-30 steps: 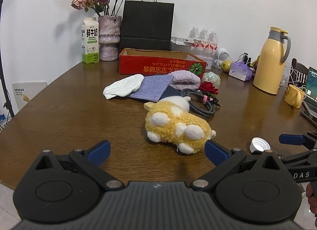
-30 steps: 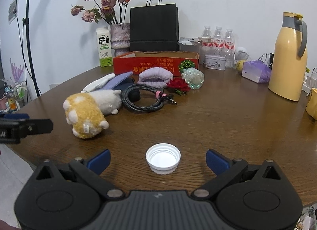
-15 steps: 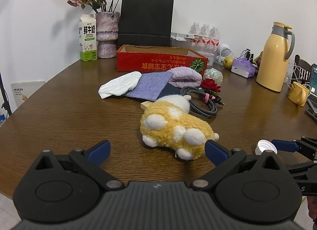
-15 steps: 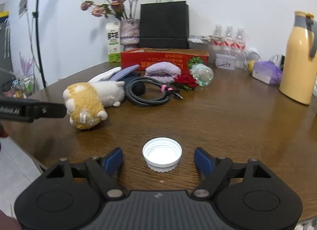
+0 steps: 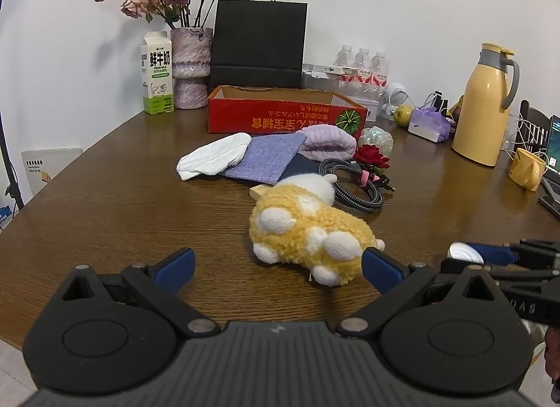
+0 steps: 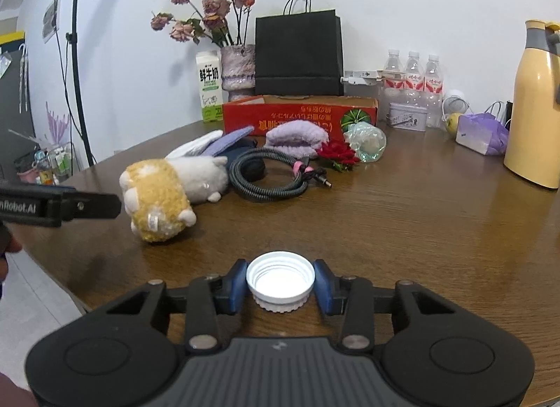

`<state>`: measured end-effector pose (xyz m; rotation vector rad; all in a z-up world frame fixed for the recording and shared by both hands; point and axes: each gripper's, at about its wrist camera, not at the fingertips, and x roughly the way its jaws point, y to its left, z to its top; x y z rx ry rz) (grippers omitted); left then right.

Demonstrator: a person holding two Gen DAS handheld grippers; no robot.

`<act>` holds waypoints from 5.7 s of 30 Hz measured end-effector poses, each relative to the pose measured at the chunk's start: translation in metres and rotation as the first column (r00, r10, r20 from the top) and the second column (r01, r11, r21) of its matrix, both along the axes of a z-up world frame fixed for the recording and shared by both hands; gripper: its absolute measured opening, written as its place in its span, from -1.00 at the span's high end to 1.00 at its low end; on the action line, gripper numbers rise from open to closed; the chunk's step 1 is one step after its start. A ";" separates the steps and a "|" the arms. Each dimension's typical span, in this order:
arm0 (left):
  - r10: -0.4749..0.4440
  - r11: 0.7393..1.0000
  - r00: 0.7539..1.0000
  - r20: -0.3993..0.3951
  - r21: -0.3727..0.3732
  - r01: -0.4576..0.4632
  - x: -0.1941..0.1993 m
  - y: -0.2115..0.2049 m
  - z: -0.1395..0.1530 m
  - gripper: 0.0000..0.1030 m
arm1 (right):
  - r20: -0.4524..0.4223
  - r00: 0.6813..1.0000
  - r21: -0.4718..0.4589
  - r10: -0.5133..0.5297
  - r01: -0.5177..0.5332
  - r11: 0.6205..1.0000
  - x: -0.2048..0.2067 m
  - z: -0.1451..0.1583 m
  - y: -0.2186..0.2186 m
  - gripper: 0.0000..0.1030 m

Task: Organize objects
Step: 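Grasp the yellow plush toy with the left tool while the right tool holds the cap, then carry the plush toy and the cap over the red cardboard box with both tools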

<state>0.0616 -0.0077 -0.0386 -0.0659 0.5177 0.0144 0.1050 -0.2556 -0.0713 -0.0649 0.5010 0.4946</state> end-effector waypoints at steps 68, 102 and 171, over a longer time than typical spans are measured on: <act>-0.166 0.986 0.977 0.136 0.011 0.166 0.019 -0.013 0.011 -0.84 | 0.081 0.995 0.062 -0.051 0.046 0.997 0.005 0.049 0.009 0.24; -0.089 0.995 0.970 0.225 -0.026 0.097 0.097 -0.001 0.058 -0.84 | 0.115 0.993 0.083 -0.010 0.000 0.997 0.097 0.080 0.045 0.24; 0.116 0.992 0.984 0.138 -0.060 -0.108 0.402 0.046 0.073 -0.84 | 0.080 0.995 0.052 -0.061 0.057 0.997 0.403 0.086 0.113 0.24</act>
